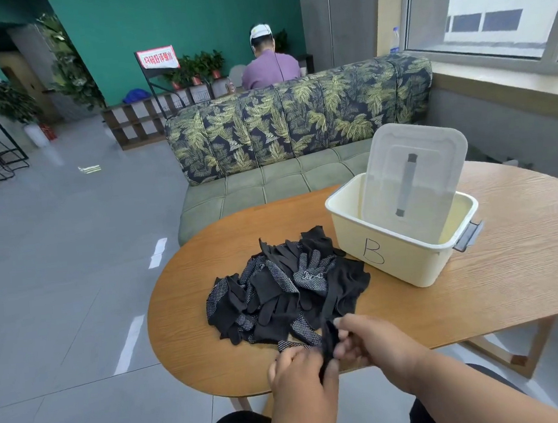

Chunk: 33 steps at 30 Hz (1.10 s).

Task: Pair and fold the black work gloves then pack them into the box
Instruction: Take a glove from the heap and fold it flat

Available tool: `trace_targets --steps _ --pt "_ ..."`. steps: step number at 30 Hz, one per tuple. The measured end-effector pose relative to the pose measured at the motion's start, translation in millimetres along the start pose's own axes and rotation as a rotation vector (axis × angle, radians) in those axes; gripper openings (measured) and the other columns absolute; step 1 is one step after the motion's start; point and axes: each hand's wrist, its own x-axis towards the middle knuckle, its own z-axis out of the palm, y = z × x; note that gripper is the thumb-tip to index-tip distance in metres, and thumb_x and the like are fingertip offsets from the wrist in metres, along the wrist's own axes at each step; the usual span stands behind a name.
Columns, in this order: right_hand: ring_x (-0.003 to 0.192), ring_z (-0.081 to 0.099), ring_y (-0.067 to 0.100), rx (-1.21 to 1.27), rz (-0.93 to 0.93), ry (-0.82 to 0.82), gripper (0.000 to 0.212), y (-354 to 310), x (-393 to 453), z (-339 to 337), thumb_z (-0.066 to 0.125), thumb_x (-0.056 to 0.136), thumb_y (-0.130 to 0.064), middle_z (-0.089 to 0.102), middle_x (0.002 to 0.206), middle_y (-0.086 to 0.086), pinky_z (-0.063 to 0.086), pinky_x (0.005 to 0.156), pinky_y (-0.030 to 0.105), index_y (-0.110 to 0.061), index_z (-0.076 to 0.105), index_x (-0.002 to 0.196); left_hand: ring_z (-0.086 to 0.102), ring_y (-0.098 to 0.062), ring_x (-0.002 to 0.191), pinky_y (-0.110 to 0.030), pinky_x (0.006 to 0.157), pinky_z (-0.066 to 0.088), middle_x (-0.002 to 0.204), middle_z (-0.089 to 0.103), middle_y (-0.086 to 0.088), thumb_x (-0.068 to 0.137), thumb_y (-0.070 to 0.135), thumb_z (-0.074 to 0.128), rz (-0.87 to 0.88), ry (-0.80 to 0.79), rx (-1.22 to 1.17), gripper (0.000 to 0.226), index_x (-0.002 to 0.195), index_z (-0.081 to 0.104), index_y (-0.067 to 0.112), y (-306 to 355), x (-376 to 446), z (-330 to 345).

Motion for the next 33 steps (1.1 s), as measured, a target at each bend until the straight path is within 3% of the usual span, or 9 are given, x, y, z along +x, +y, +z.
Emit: trace_targets --steps 3,9,10,12,15,21,26,30,33 --pt "0.073 0.058 0.018 -0.016 -0.097 0.031 0.020 -1.3 -2.5 -2.7 0.056 0.094 -0.031 0.075 0.084 0.009 0.041 0.070 0.032 -0.011 0.062 0.092 0.047 -0.017 0.092 -0.036 0.082 0.036 0.078 0.046 0.015 0.102 0.049 0.048 -0.198 -0.169 -0.152 0.040 0.071 0.036 0.026 3.0 5.3 -11.4" --pt "0.078 0.063 0.018 -0.314 -0.229 0.066 0.018 25.6 5.2 1.6 0.059 0.085 -0.009 0.069 0.087 0.000 0.059 0.083 0.039 -0.020 0.073 0.087 0.053 -0.022 0.099 -0.040 0.090 0.047 0.091 0.059 0.005 0.093 0.050 0.061 -0.515 -0.195 -0.331 0.024 0.089 0.057 0.026 -9.0 11.0 -11.5" --pt "0.080 0.064 0.013 -0.393 -0.251 0.059 0.024 32.8 8.8 2.3 0.059 0.084 -0.008 0.068 0.094 -0.002 0.059 0.085 0.034 -0.026 0.074 0.088 0.053 -0.021 0.104 -0.039 0.094 0.046 0.097 0.060 0.008 0.089 0.050 0.065 -0.521 -0.176 -0.289 0.022 0.098 0.059 0.031 -10.1 12.0 -11.2" --pt "0.091 0.059 0.001 -0.613 -0.333 0.062 0.034 41.4 13.2 3.1 0.058 0.080 -0.013 0.060 0.104 -0.013 0.050 0.091 0.020 -0.036 0.075 0.097 0.049 -0.019 0.113 -0.035 0.102 0.042 0.113 0.057 0.012 0.080 0.052 0.073 -0.534 -0.126 -0.202 0.050 0.123 0.054 0.036 -14.0 12.9 -10.3" --pt "0.110 0.051 0.003 -0.929 -0.441 0.064 0.054 46.2 17.1 3.3 0.046 0.077 -0.019 0.051 0.117 -0.016 0.042 0.098 0.019 -0.043 0.070 0.119 0.045 -0.016 0.118 -0.033 0.107 0.039 0.125 0.046 0.009 0.075 0.046 0.082 -0.503 -0.046 -0.240 0.083 0.144 0.038 0.035 -21.3 13.4 -11.9" --pt "0.115 0.049 0.014 -1.149 -0.510 0.085 0.054 50.2 23.8 3.1 0.055 0.084 -0.035 0.044 0.125 -0.014 0.039 0.100 0.022 -0.048 0.056 0.136 0.041 -0.013 0.129 -0.023 0.108 0.034 0.131 0.042 0.021 0.086 0.045 0.062 -0.180 -0.167 -0.019 0.039 0.124 0.061 0.041 -21.2 11.4 -30.3" --pt "0.106 0.052 0.015 -1.171 -0.607 0.220 0.040 52.3 29.8 7.5 0.053 0.082 -0.051 0.051 0.113 -0.015 0.042 0.091 0.032 -0.048 0.067 0.119 0.008 -0.020 0.154 -0.038 0.126 0.017 0.170 0.009 0.013 0.081 0.046 0.046 -0.187 -0.395 0.076 0.060 0.140 0.055 0.040 -20.4 11.6 -43.8" --pt "0.105 0.049 0.000 -0.985 -0.617 0.214 0.021 41.6 23.3 7.4 0.059 0.087 -0.053 0.055 0.112 -0.025 0.038 0.092 0.029 -0.039 0.071 0.099 0.027 -0.009 0.144 -0.031 0.123 0.023 0.154 0.036 0.021 0.087 0.040 0.045 -0.107 -0.442 -0.095 0.054 0.139 0.055 0.040 -28.9 14.6 -40.7" --pt "0.076 0.060 0.002 -0.476 -0.392 0.081 0.015 25.5 17.8 4.3 0.070 0.093 -0.033 0.065 0.080 -0.015 0.054 0.078 0.037 -0.025 0.068 0.080 0.049 0.001 0.127 -0.026 0.113 0.036 0.130 0.056 0.020 0.101 0.029 0.052 -0.247 -0.386 -0.418 0.027 0.124 0.065 0.035 -29.6 20.2 -39.0"
